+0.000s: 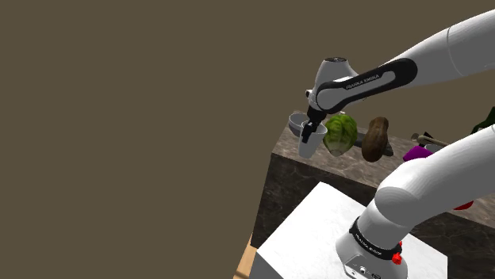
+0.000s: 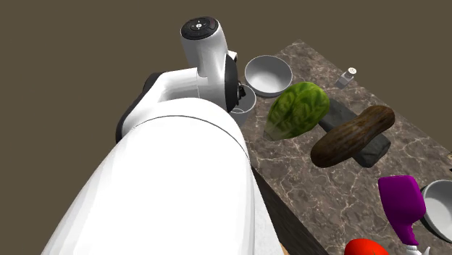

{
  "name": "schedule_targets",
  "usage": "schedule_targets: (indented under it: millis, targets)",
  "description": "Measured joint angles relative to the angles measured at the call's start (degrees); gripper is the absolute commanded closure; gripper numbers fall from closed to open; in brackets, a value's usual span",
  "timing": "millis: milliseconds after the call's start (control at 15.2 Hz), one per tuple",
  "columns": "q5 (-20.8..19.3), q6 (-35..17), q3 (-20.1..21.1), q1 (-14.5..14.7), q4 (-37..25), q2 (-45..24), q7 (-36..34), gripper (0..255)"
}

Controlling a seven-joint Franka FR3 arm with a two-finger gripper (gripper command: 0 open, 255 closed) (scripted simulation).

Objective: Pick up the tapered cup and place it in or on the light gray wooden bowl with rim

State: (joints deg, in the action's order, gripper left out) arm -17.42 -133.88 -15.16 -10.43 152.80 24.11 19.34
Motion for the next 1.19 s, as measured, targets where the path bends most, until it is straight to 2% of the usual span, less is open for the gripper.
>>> schedule_targets:
  millis: [66,726,1188]
  targets:
    - [0.0,-0.01,0.0,0.0,0.01,0.0,0.0,255]
    - [0.0,-0.02,0.01,0.0,0.0,0.0,0.0,255]
    - [0.72,5.41,0.58,0.2,-2.5,2.94,0.67,255]
